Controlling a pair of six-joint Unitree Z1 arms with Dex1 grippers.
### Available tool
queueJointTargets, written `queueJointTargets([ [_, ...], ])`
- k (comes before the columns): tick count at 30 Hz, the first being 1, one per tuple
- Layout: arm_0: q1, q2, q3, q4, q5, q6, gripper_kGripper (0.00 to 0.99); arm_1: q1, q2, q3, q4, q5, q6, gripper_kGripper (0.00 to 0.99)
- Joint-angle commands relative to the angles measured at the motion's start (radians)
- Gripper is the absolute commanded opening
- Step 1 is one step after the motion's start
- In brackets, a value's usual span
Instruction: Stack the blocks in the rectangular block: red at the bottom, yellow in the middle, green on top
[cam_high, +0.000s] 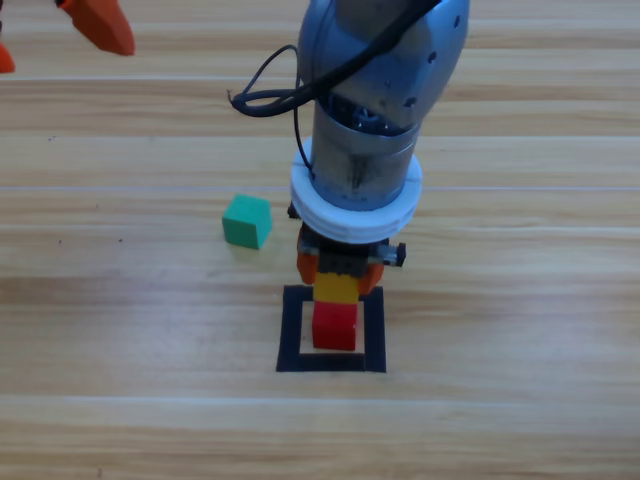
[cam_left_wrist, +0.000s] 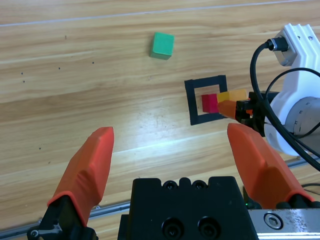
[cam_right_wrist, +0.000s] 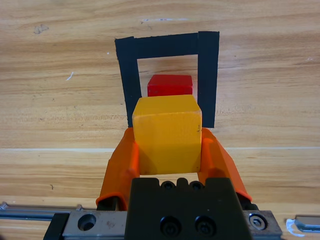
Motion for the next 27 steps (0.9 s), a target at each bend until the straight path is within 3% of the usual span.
queueJointTargets([
  [1,0.019,-0.015,0.036,-0.025,-0.013,0.007,0.977,0.025,0.075,-0.015,0.01,0.019,0.015,0.124],
  [27,0.021,-0.031,0.136,-0.102,-0.025,-0.007,0.977,0.028,0.097,-0.026,0.041,0.033,0.019,0.124],
])
